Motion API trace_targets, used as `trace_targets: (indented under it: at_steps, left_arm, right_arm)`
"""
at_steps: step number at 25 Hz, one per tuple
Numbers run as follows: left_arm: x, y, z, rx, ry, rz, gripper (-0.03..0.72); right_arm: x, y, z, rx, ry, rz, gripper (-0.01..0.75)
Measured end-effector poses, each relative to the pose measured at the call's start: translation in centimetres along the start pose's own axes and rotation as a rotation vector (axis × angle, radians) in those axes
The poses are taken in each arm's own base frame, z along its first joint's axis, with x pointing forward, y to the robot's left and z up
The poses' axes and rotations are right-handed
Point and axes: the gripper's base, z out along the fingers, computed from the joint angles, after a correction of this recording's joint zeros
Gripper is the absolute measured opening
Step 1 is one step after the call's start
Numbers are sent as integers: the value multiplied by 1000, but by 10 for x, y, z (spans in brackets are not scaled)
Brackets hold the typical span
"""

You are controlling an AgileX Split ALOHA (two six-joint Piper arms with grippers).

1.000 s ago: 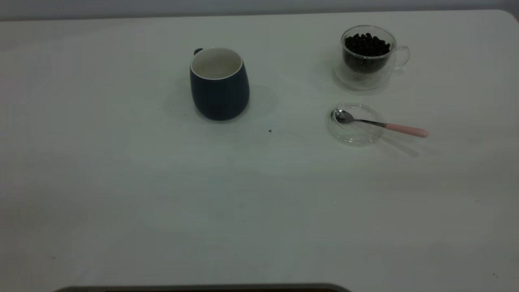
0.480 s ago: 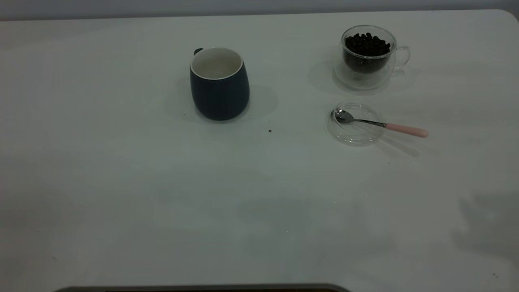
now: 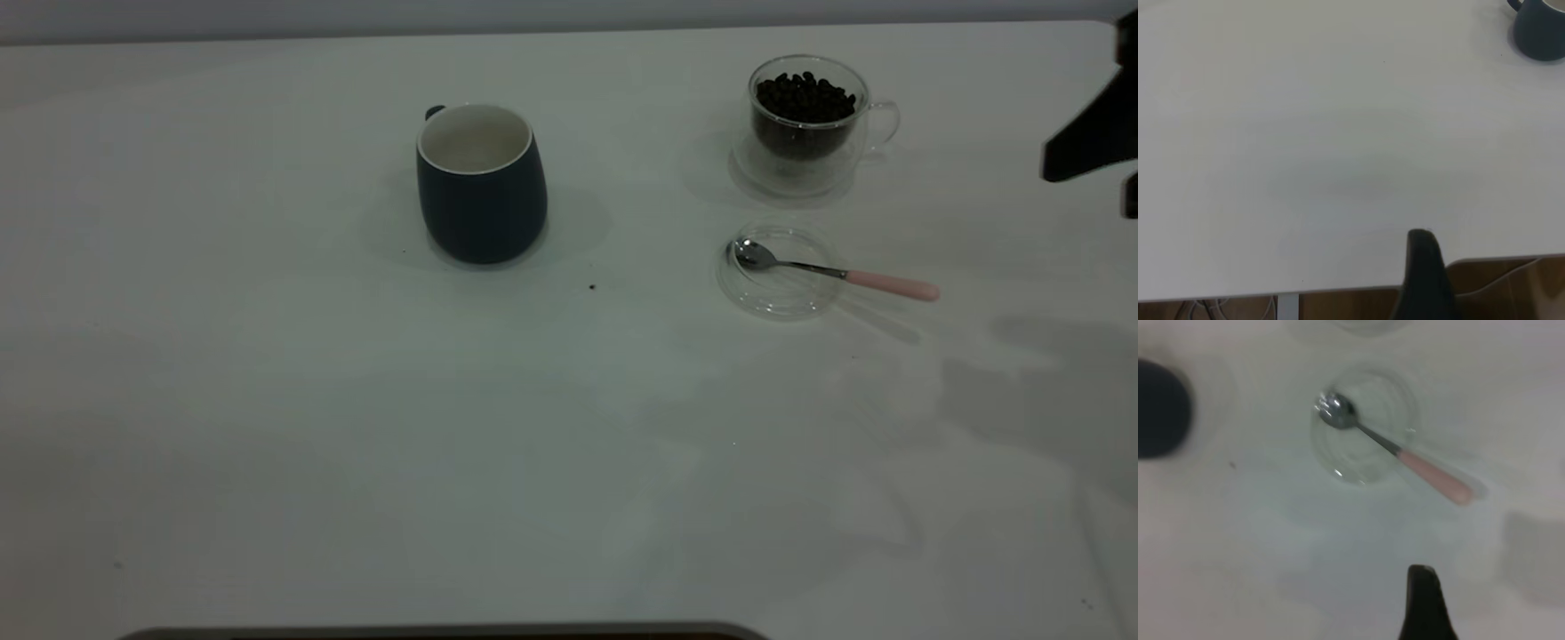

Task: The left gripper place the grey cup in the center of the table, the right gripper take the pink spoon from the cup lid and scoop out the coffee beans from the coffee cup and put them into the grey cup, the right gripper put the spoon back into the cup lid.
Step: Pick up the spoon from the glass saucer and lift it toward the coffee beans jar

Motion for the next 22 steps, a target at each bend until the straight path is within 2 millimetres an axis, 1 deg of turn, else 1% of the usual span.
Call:
trace_targets:
  at_steps: [3, 6, 9, 14, 22]
  left_arm:
    - [0, 0, 0, 0, 0, 0, 586]
    - [0, 0, 0, 0, 0, 0, 586]
    - [0, 0, 0, 0, 0, 0, 586]
    - [0, 0, 0, 0, 0, 0, 586]
    - [0, 0, 0, 0, 0, -1, 586]
  right_arm:
    - [-5, -20, 14, -41, 4, 87, 556]
    - [-3, -42, 26, -51, 3, 175, 556]
    - [1, -56, 39, -91, 7, 229, 556]
    - [8, -60, 65, -214, 58, 242, 556]
    - [18, -71, 99, -296, 121, 284, 556]
